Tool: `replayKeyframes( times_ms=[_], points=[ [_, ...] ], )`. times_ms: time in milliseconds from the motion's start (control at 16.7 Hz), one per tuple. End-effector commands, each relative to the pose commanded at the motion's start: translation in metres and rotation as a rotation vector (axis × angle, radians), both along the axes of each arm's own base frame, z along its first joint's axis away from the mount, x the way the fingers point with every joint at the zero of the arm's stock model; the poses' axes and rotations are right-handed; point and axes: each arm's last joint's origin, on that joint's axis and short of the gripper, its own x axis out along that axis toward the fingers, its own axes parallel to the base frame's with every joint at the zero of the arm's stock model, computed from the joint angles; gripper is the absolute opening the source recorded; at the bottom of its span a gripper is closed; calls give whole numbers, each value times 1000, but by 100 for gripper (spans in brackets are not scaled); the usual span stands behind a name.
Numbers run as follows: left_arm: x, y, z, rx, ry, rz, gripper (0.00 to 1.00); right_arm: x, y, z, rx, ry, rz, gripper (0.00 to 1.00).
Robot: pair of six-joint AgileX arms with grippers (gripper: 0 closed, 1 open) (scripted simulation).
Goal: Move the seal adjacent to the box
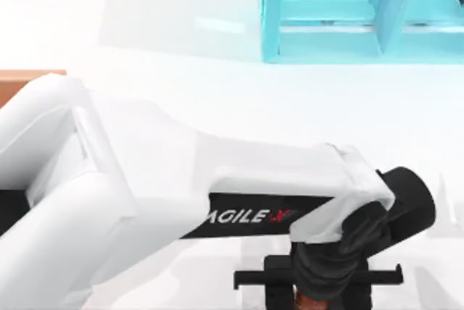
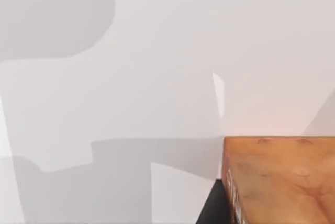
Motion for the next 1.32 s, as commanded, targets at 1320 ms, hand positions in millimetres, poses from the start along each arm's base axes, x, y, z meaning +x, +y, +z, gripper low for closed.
replayKeyframes(
  times_ms=[1320],
  points=[
    [4, 4, 51, 2, 1, -1, 0, 0, 0, 0, 0, 0, 0, 100]
  ],
)
